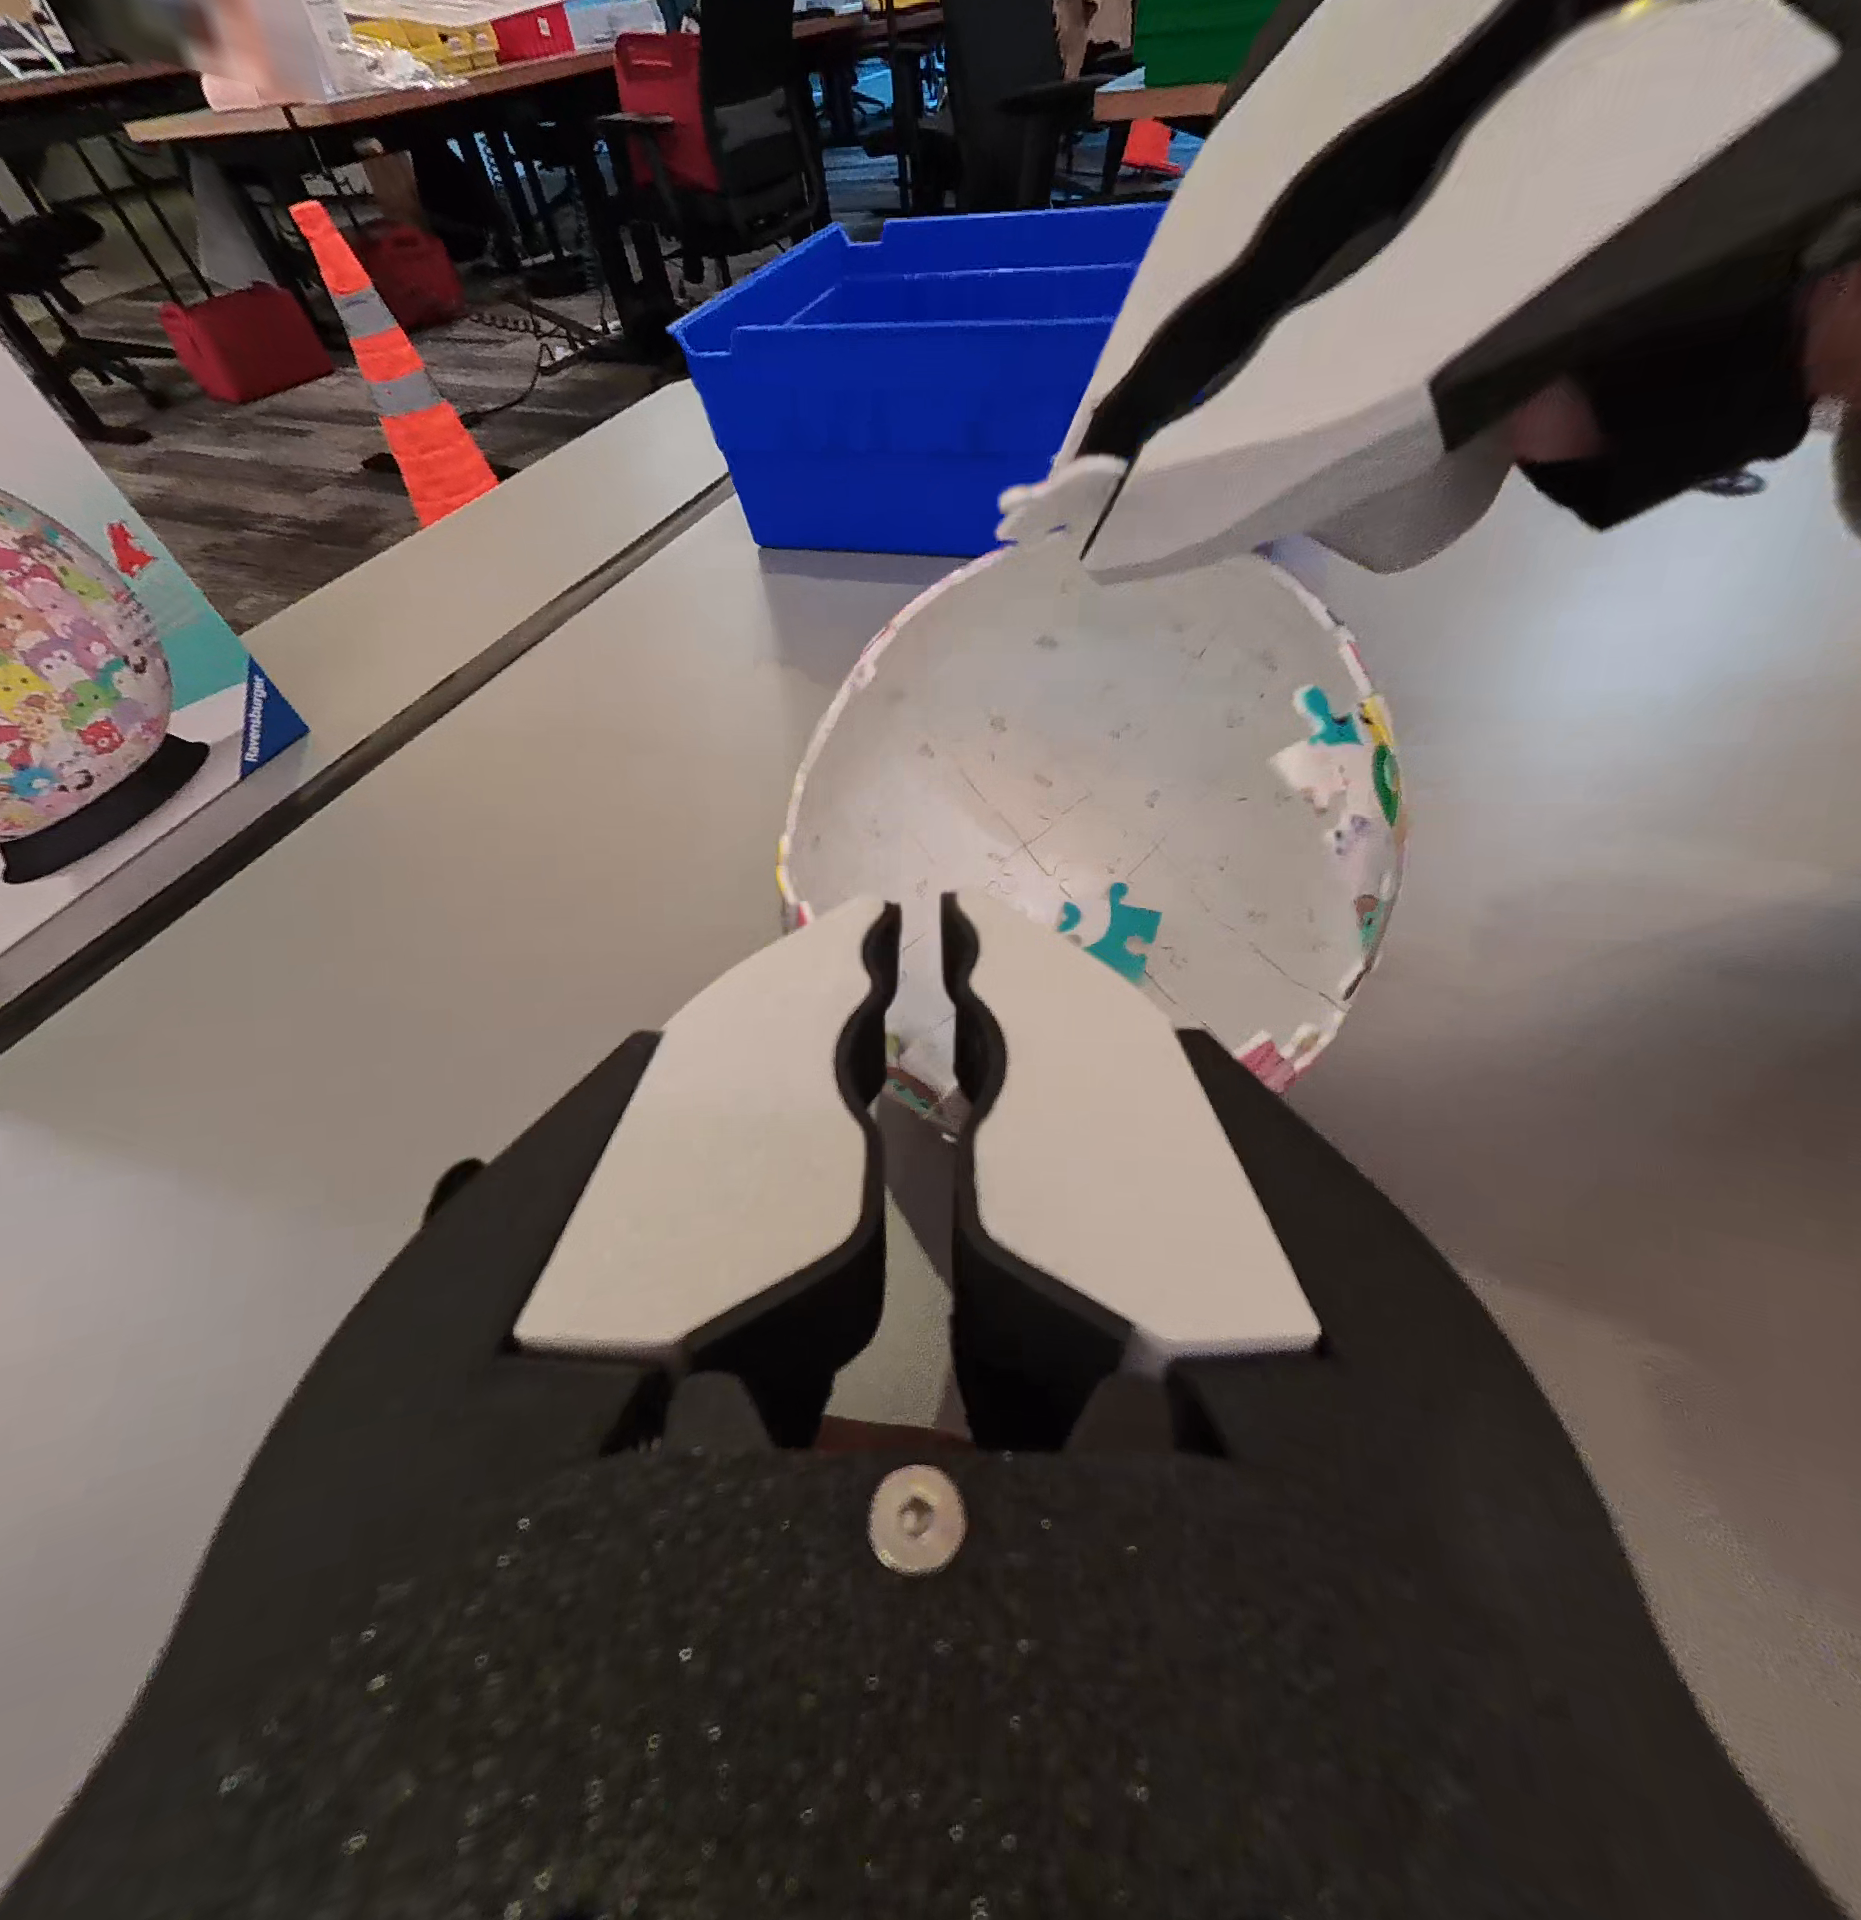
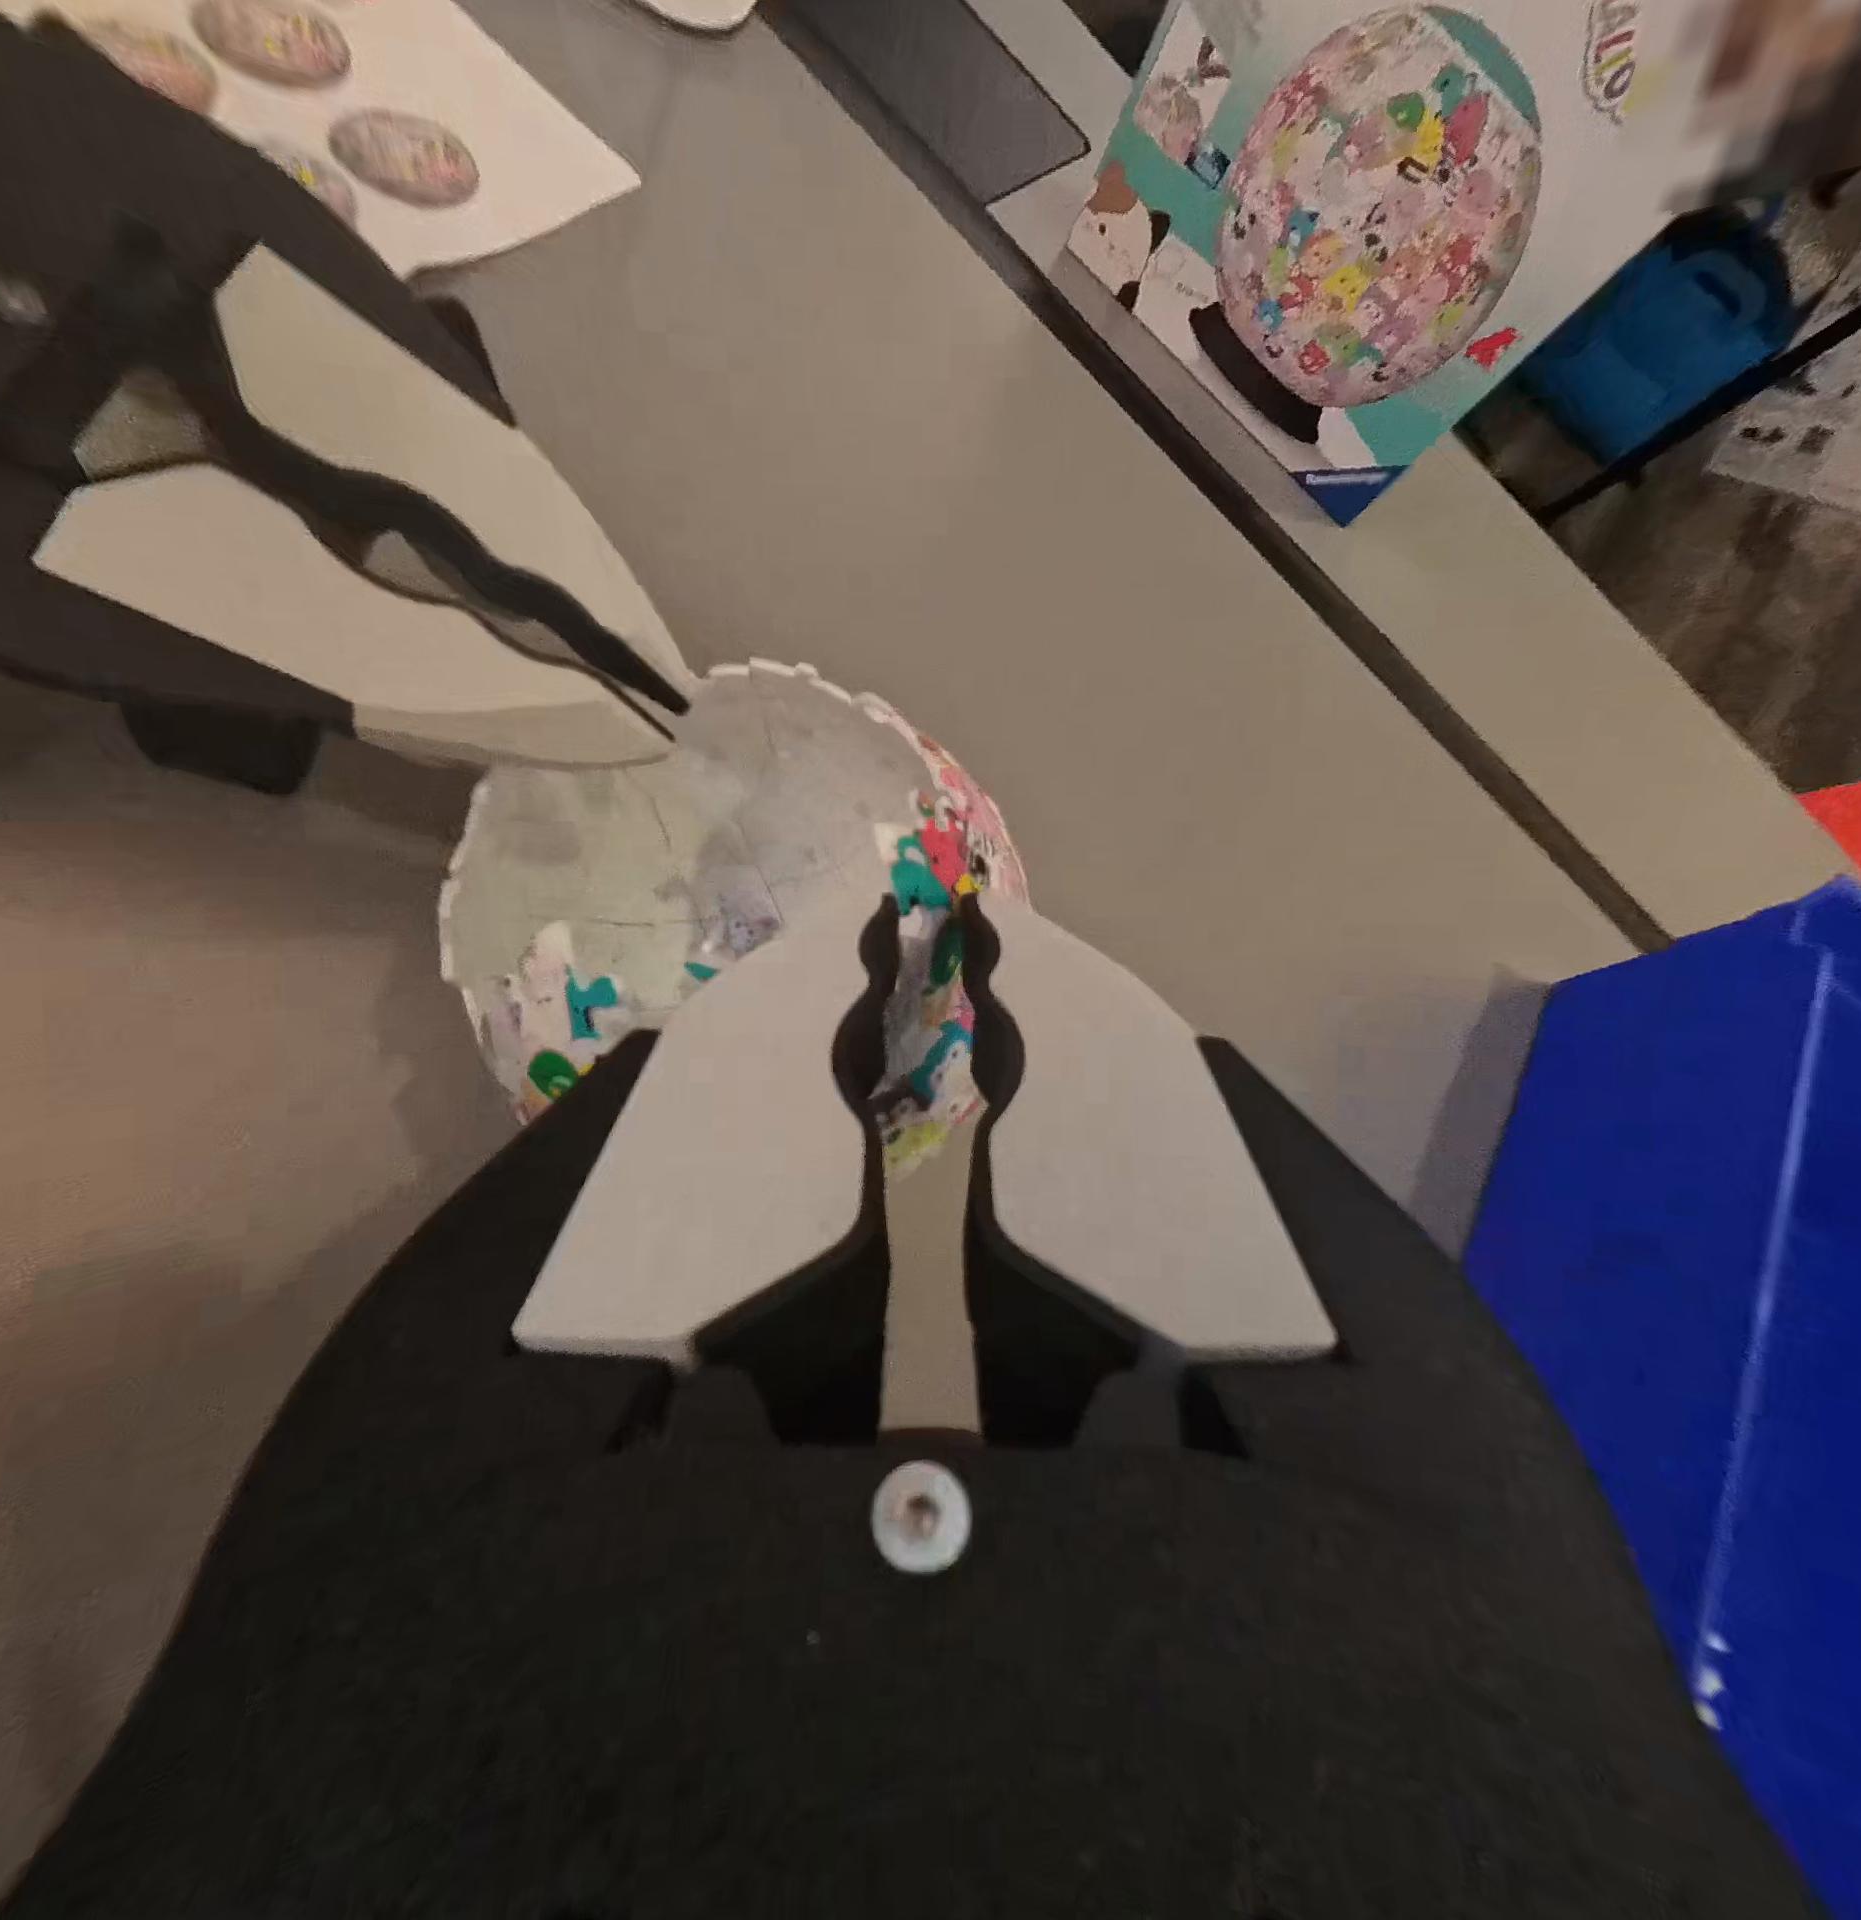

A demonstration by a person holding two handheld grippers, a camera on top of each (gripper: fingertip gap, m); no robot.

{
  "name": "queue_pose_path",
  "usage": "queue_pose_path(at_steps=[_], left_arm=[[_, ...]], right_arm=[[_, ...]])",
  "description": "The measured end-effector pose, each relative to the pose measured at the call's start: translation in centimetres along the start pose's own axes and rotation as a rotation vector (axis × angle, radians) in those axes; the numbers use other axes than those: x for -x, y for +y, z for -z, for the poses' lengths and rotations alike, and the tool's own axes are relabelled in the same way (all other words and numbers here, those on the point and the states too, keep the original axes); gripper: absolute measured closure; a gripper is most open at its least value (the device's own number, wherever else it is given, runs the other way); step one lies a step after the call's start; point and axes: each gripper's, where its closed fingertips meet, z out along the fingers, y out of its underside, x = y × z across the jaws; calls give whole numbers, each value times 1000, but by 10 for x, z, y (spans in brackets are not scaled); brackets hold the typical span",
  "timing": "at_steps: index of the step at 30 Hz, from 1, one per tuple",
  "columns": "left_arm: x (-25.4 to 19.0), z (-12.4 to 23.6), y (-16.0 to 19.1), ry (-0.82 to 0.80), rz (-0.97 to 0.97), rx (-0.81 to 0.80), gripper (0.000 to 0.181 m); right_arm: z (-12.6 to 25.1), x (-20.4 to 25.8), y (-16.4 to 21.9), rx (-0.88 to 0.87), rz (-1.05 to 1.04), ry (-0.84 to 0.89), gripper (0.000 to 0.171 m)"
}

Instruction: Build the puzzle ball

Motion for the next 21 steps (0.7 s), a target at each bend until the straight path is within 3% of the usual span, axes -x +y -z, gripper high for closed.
queue_pose_path(at_steps=[2,8,11,12,14,16,17,19,21], left_arm=[[1,0,-1,-17,-12,-1,175],[-2,-5,6,-42,-70,36,181],[-3,-4,5,-48,-87,32,180],[-2,-4,5,-51,-85,30,179],[0,-4,6,-54,-75,35,175],[2,-3,4,-60,-70,24,171],[2,-2,3,-54,-67,17,170],[-2,0,-1,-21,-58,-2,163],[-9,4,-8,25,-54,-31,160]], right_arm=[[1,-2,0,-54,-114,-65,169],[13,-18,-9,-265,-469,-290,169],[32,-23,-22,-411,-646,-504,169],[35,-38,-14,-381,-584,-412,169],[44,-90,14,-239,-368,-73,169],[62,-165,71,61,-184,329,169],[70,-195,108,241,-143,447,169],[67,-224,177,500,-209,446,169],[48,-234,211,510,-316,363,169]])
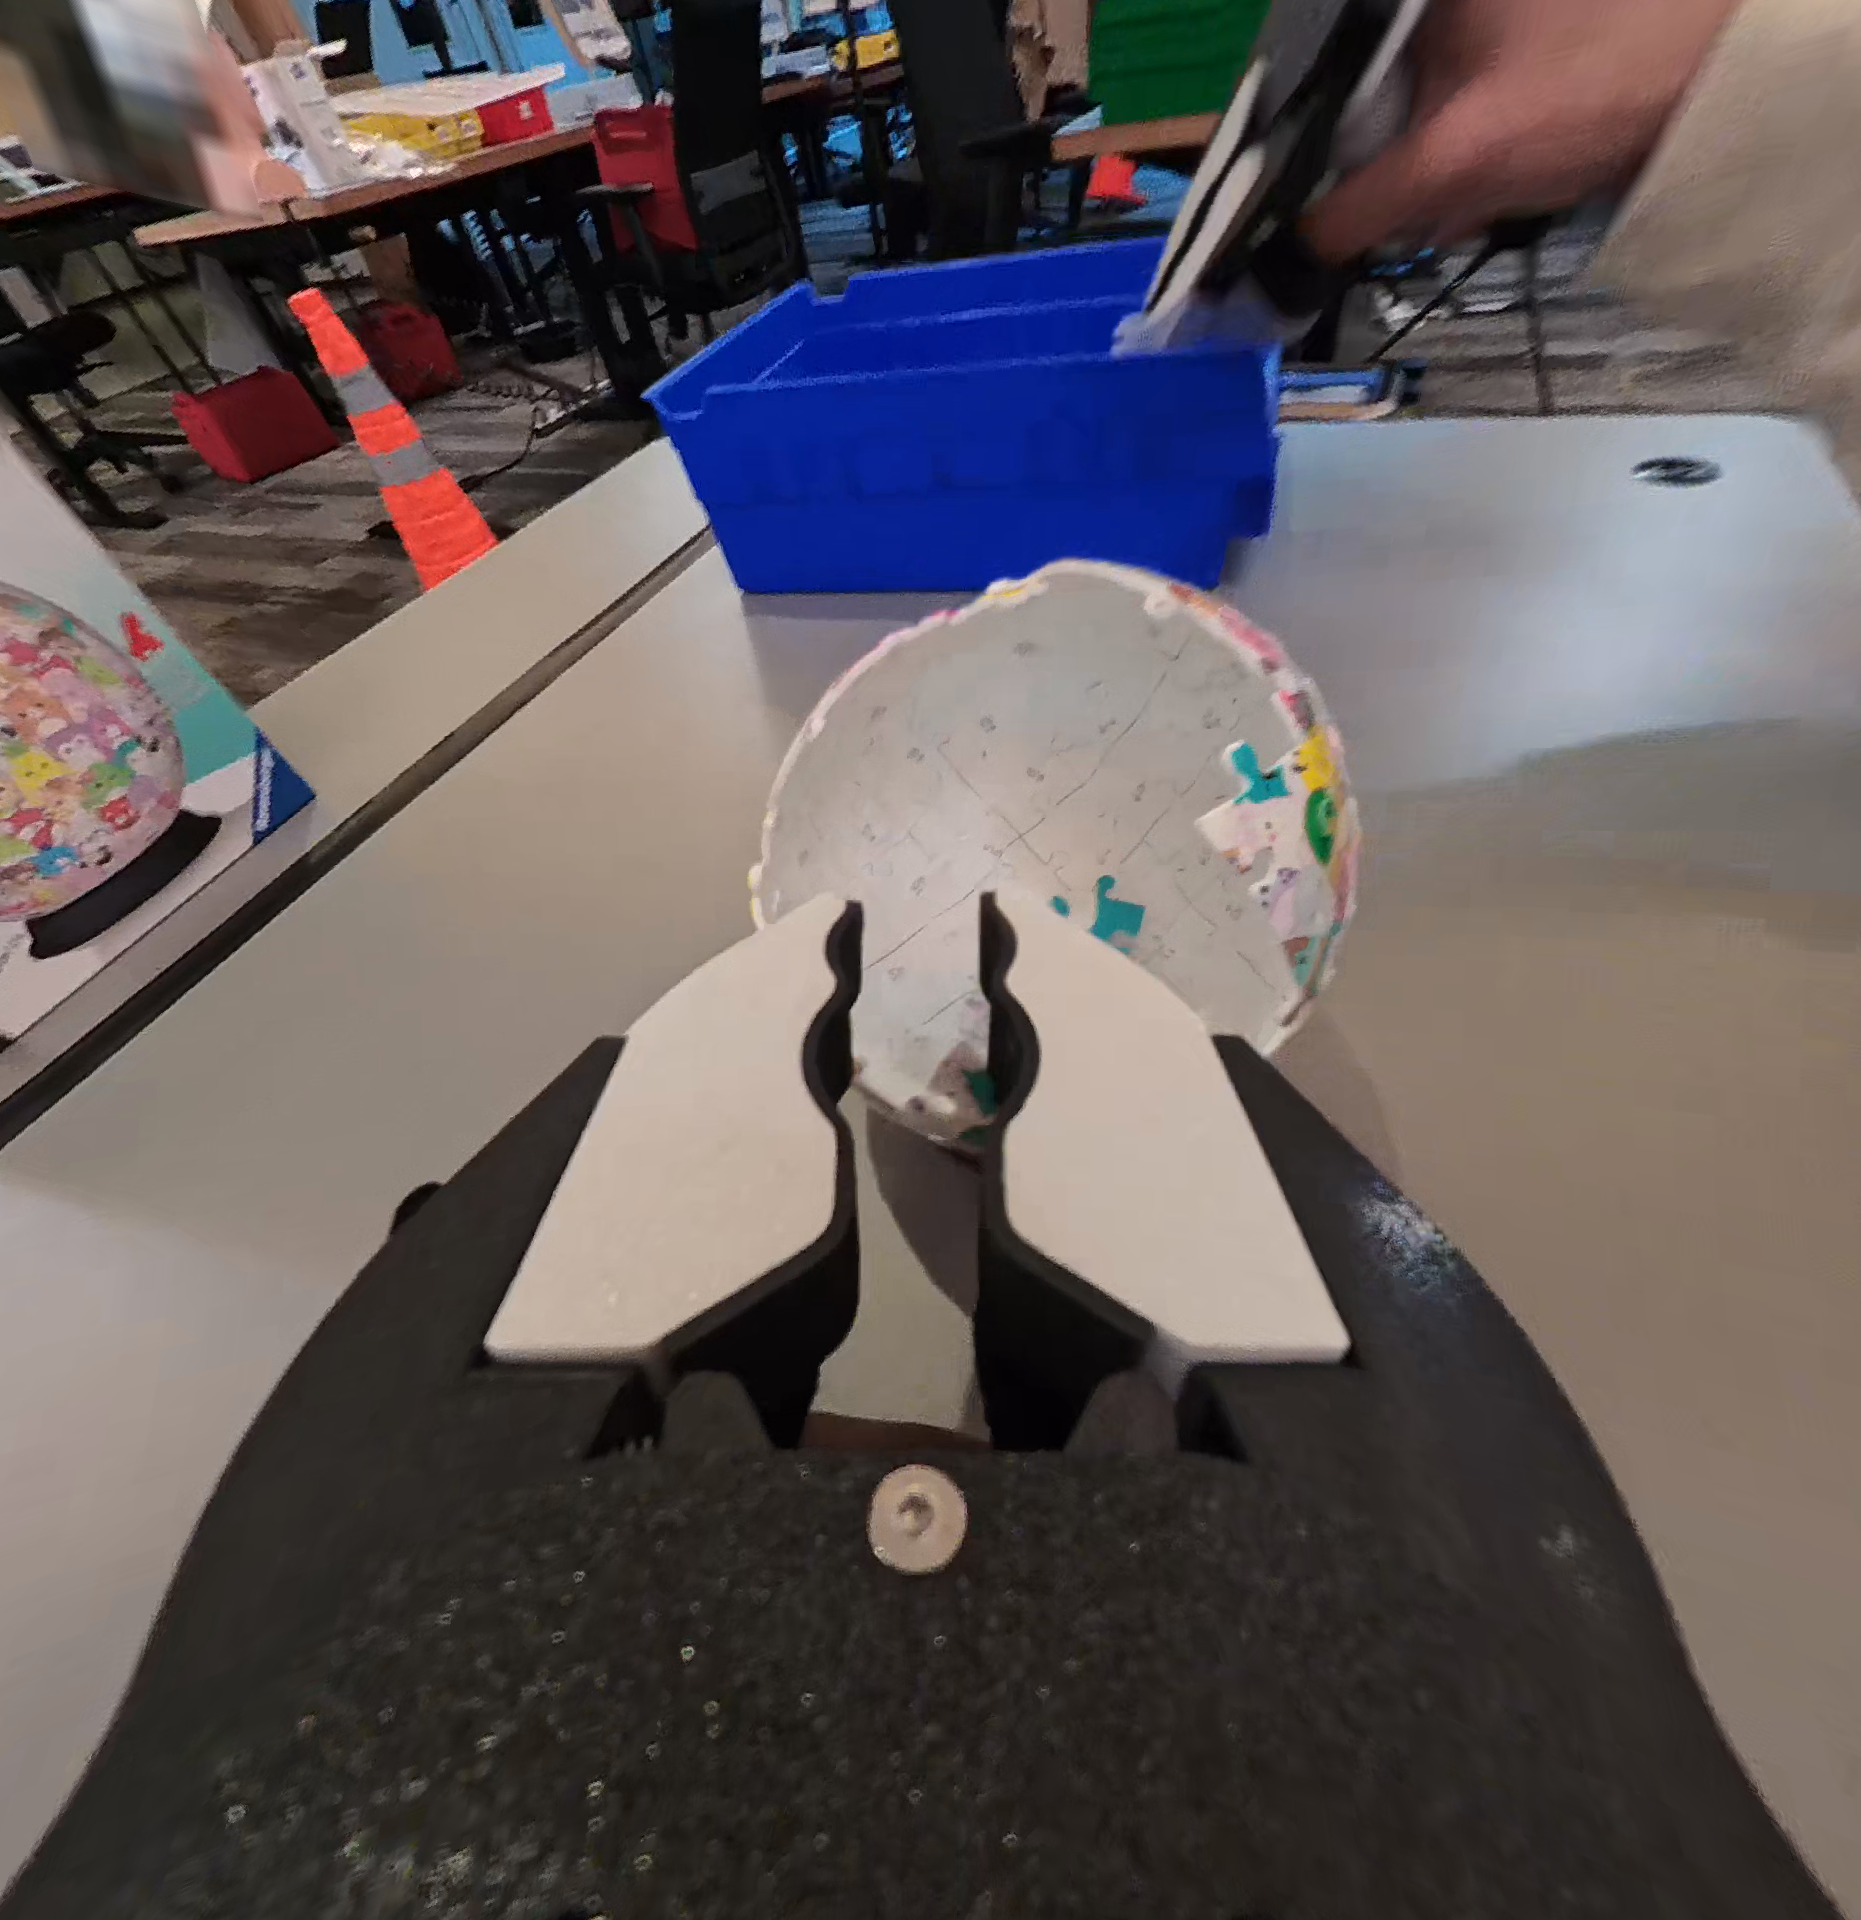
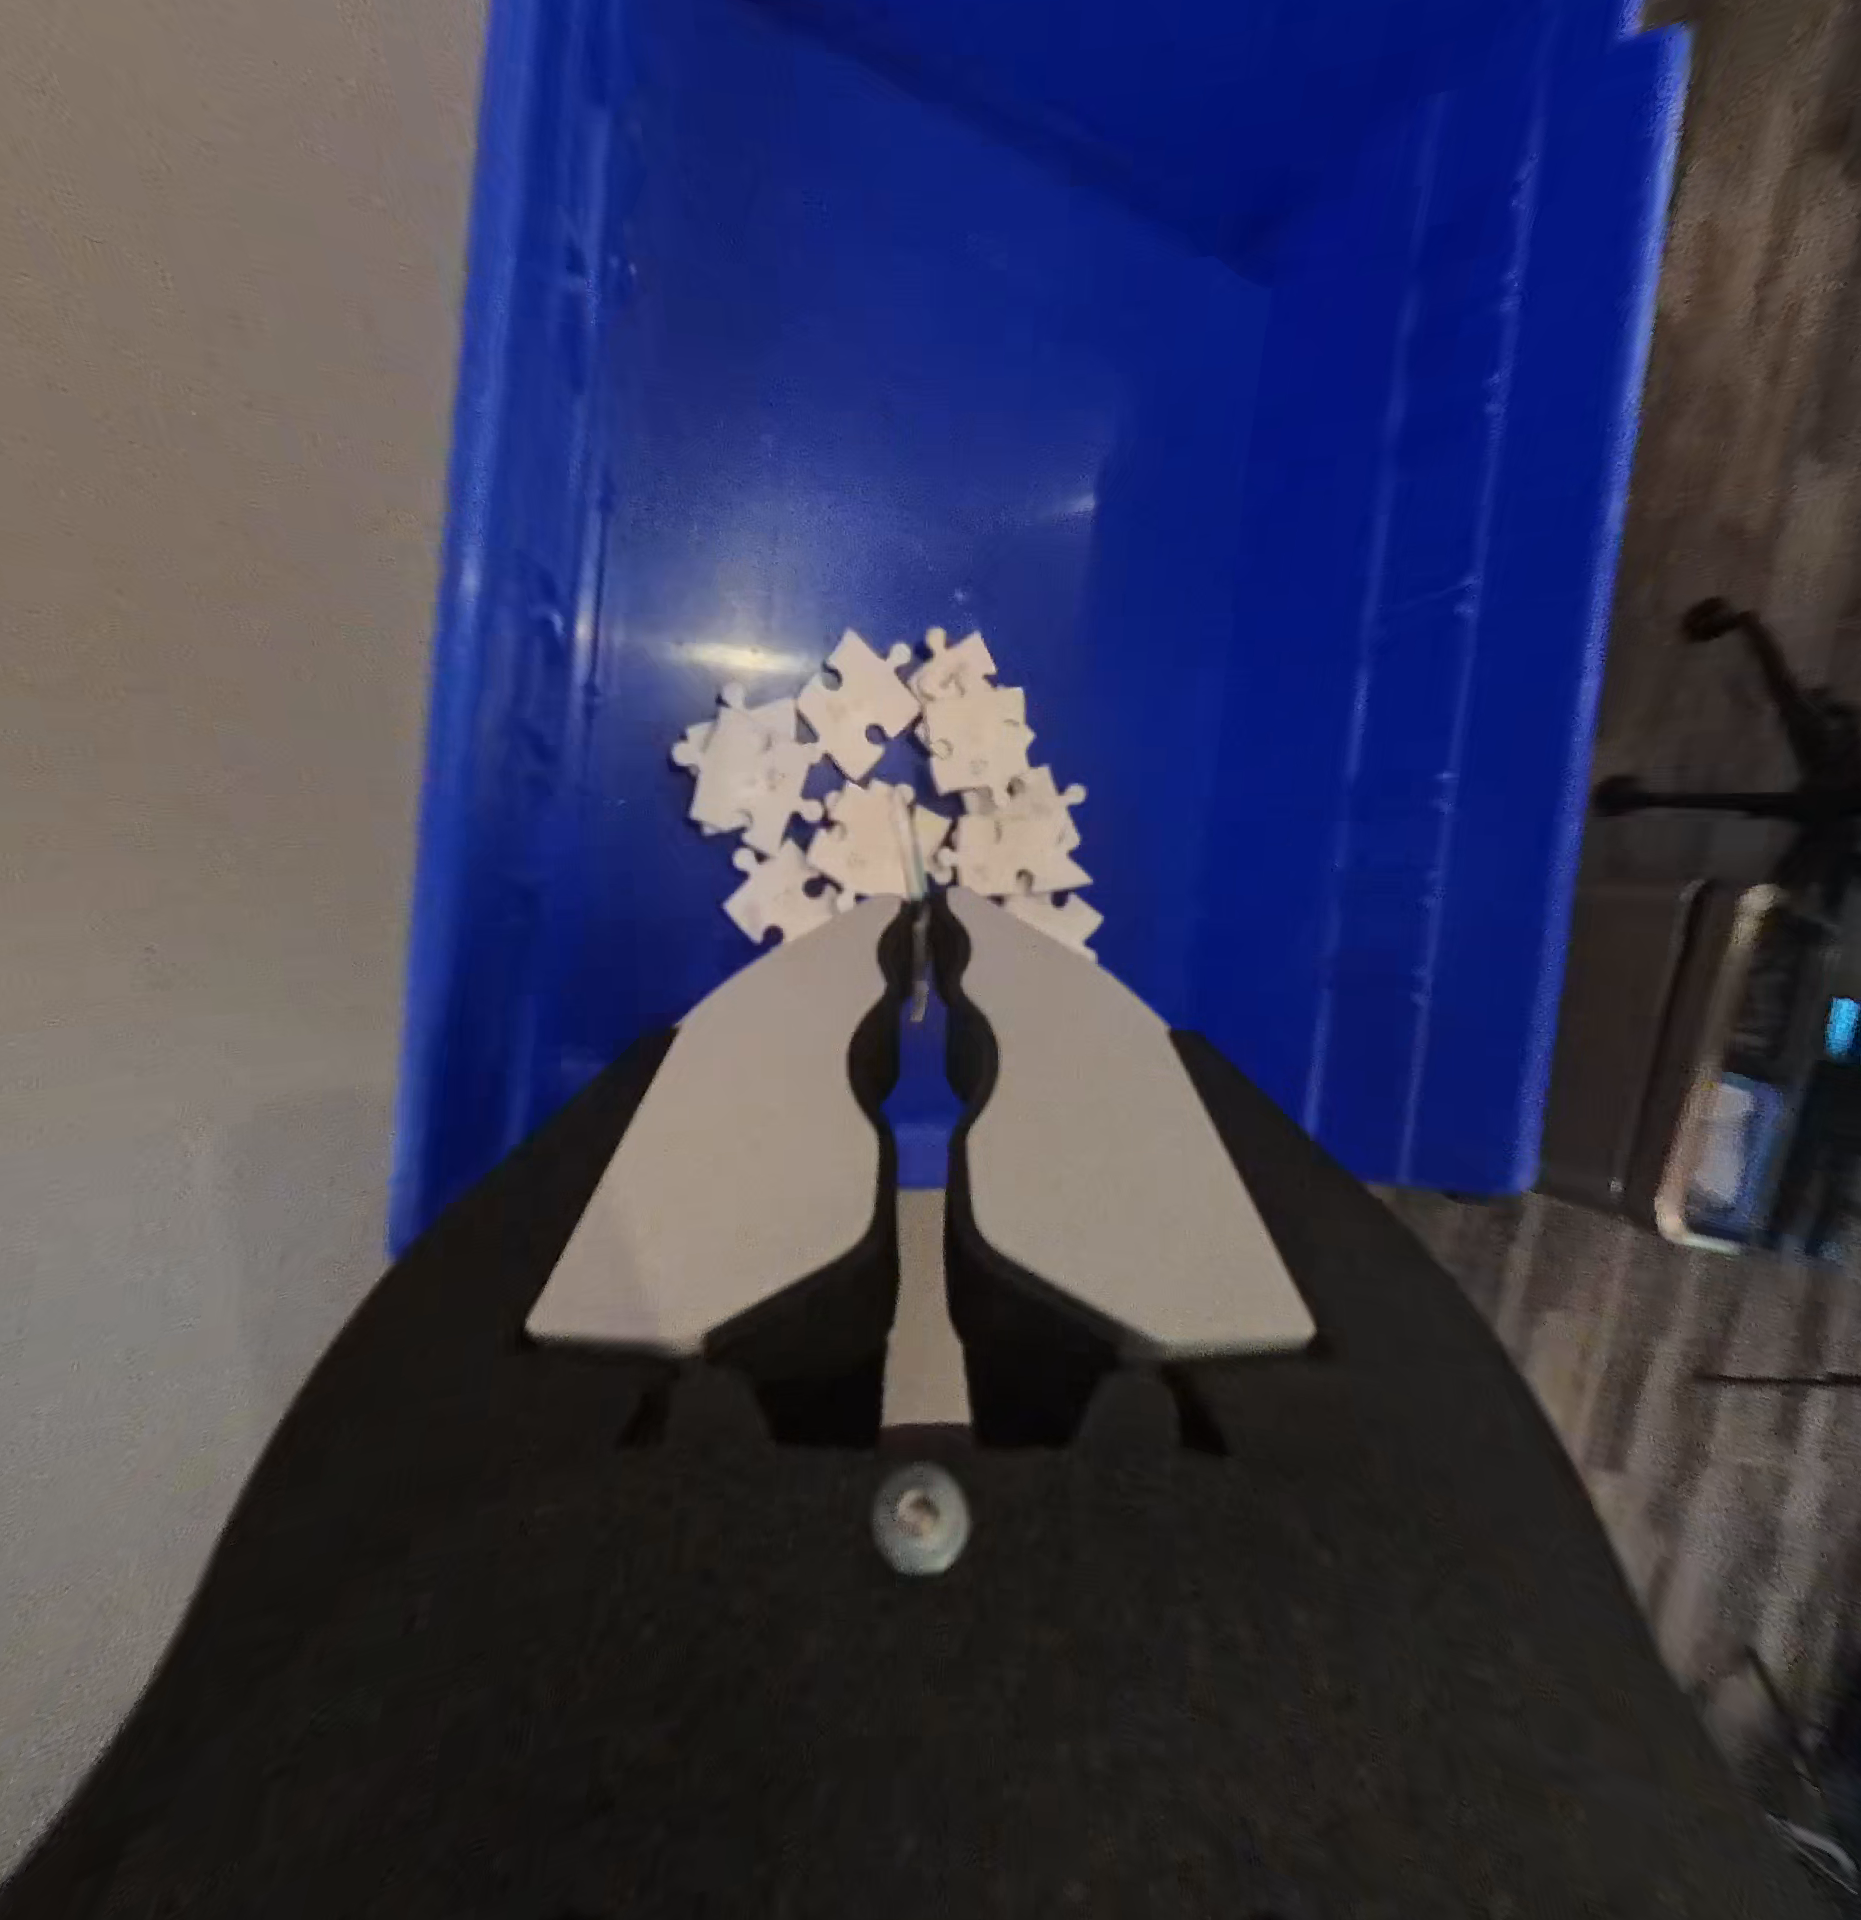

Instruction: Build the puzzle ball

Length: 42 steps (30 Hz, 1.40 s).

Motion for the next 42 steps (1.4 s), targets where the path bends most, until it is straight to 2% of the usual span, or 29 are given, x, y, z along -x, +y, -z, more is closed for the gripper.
queue_pose_path(at_steps=[2,3,4,6,8,10,12,14,15,21,24,25,27,30,34,36,38,40,42], left_arm=[[-12,6,-10,77,10,-38,161],[-20,10,-16,134,23,-50,161],[-29,13,-21,195,33,-57,161],[-36,16,-25,250,48,-54,161],[-45,16,-23,315,71,-33,157],[-55,14,-21,372,73,-9,156],[-57,8,-18,369,50,20,155],[-57,0,-12,363,29,66,155],[-57,-3,-9,359,18,95,155],[-59,-3,-10,361,-54,148,163],[-64,1,-13,407,-75,136,172],[-67,2,-12,420,-94,132,176],[-70,1,-8,414,-167,137,178],[-72,3,-4,433,-201,140,179],[-72,11,-10,479,-172,138,179],[-71,12,-8,494,-157,159,179],[-72,12,-5,533,-127,186,179],[-72,13,-1,579,-102,239,179],[-70,12,2,609,-102,297,179]], right_arm=[[-26,-5,10,29,-21,-47,160],[-35,-7,16,66,-12,-60,144],[-38,-10,18,79,-17,-65,138],[-24,-11,9,28,-65,-66,134],[11,-9,-12,-65,-59,-47,134],[60,32,-49,-252,12,-172,137],[114,116,-79,-461,187,-493,140],[153,195,-76,-512,383,-808,134],[158,220,-75,-519,450,-866,124],[121,288,-69,-478,624,-841,68],[113,300,-70,-507,631,-833,63],[106,302,-68,-474,630,-821,66],[91,303,-62,-399,640,-813,81],[88,306,-56,-361,608,-893,74],[108,298,-63,-452,604,-905,73],[124,285,-72,-551,676,-787,86],[149,277,-78,-665,794,-667,111],[178,282,-75,-732,918,-681,133],[190,293,-64,-671,1062,-760,137]])
